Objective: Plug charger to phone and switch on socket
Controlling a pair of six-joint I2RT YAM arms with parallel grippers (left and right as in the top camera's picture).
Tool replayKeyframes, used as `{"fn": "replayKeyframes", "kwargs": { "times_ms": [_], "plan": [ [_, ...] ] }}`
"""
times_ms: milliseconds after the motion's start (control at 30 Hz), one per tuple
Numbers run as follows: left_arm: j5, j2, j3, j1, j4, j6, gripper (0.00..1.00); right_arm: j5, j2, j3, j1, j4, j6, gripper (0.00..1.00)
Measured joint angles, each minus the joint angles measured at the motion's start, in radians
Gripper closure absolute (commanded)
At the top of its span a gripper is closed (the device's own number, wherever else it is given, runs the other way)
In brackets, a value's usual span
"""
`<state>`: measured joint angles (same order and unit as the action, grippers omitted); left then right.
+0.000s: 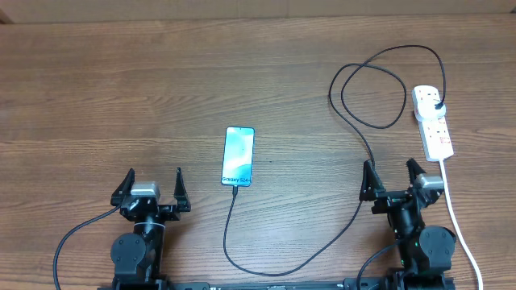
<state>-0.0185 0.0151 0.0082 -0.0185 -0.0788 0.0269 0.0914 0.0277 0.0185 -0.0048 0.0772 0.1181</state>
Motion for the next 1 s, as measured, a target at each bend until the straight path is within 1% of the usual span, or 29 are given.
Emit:
{"fn": "replayKeyframes", "kwargs": {
  "times_ms": [467, 733, 1000],
  "plan": [
    [0.0, 0.0, 0.0, 0.0, 0.0, 0.0, 0.01, 0.004, -0.016, 0.0, 0.0, 0.002, -0.033, 0.0],
    [0.0, 0.0, 0.0, 0.0, 0.0, 0.0, 0.0, -0.066, -0.016, 0.0, 0.074, 0.011, -0.039, 0.0],
    [0.0, 0.0, 0.0, 0.0, 0.0, 0.0, 0.0, -0.081, -0.016, 0.0, 0.078, 0.012, -0.04, 0.0]
  ]
}}
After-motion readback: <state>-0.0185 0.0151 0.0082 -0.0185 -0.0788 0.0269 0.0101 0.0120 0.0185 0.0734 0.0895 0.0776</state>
